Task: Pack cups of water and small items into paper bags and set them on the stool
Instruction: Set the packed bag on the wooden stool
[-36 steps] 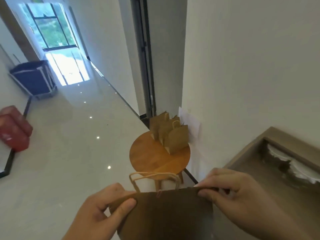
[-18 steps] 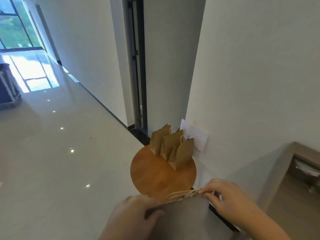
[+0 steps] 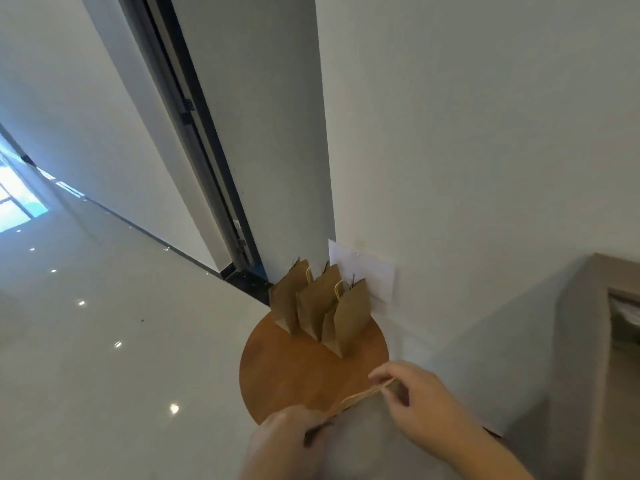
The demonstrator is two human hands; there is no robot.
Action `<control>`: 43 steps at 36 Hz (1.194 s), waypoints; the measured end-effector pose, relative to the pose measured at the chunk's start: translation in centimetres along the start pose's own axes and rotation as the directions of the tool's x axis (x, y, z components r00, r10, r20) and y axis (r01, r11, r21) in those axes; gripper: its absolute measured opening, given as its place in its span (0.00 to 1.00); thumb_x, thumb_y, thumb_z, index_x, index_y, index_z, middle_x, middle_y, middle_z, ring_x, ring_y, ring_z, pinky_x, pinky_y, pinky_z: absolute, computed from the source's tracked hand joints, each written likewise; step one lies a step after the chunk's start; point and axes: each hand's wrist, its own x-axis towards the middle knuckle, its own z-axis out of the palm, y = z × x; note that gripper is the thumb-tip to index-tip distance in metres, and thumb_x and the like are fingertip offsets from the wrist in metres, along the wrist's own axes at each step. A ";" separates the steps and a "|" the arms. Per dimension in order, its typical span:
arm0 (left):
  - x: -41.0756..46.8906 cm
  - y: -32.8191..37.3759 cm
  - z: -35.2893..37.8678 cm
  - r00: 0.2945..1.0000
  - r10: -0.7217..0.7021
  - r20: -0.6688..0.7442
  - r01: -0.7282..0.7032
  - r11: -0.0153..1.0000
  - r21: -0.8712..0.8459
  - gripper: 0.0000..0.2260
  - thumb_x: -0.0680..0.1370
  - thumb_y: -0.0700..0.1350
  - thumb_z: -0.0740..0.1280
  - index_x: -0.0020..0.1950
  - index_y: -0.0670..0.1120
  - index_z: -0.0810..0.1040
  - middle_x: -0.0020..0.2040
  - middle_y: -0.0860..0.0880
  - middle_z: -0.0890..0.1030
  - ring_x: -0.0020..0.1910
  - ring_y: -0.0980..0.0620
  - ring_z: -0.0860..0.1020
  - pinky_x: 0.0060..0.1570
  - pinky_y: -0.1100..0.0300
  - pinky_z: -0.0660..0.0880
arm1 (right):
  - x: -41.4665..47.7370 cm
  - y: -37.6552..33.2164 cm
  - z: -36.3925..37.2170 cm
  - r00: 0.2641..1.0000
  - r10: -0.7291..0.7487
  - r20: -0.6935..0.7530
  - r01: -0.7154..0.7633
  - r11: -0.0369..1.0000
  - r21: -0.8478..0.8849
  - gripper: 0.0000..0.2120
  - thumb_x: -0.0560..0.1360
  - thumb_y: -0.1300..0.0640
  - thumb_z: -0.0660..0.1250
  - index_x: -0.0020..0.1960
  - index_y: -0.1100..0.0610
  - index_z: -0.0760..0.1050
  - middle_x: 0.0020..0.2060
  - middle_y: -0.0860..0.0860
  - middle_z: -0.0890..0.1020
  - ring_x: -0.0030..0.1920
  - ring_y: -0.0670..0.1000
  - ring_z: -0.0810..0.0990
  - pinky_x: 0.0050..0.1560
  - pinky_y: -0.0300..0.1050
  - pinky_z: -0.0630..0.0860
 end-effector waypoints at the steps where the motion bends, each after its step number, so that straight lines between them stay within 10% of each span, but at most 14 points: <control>1: 0.5 -0.6 0.3 1.000 -0.011 -0.016 0.010 0.999 -0.035 0.13 0.82 0.63 0.61 0.62 0.64 0.81 0.59 0.65 0.80 0.59 0.62 0.77 0.60 0.70 0.71 | 1.0 0.1 0.1 0.999 0.025 -0.036 -0.023 0.999 0.037 0.13 0.82 0.58 0.69 0.59 0.40 0.78 0.55 0.36 0.79 0.54 0.32 0.78 0.51 0.25 0.74; 9: 9.4 -1.8 -1.0 0.995 0.089 0.033 -0.087 0.995 -0.045 0.07 0.81 0.60 0.65 0.51 0.64 0.83 0.46 0.66 0.81 0.48 0.63 0.79 0.55 0.64 0.77 | 8.9 3.2 2.1 0.930 0.322 -0.178 -0.262 0.919 0.295 0.23 0.78 0.58 0.76 0.68 0.44 0.73 0.52 0.44 0.79 0.50 0.47 0.83 0.55 0.41 0.84; 19: 22.6 -4.5 0.2 0.977 0.193 0.092 -0.185 0.979 -0.087 0.08 0.82 0.58 0.66 0.56 0.61 0.83 0.48 0.63 0.82 0.48 0.63 0.79 0.53 0.65 0.77 | 16.9 4.0 2.7 0.917 0.341 -0.206 -0.280 0.920 0.276 0.20 0.83 0.53 0.70 0.67 0.32 0.72 0.47 0.42 0.80 0.47 0.39 0.81 0.46 0.33 0.78; 43: 43.9 0.4 13.4 0.978 -0.192 0.081 0.204 0.960 -0.192 0.07 0.81 0.48 0.67 0.47 0.60 0.76 0.46 0.59 0.77 0.42 0.61 0.77 0.46 0.62 0.79 | 35.8 18.4 0.5 0.939 0.343 -0.011 -0.343 0.938 -0.055 0.09 0.84 0.52 0.65 0.54 0.36 0.73 0.46 0.37 0.79 0.46 0.38 0.78 0.41 0.31 0.72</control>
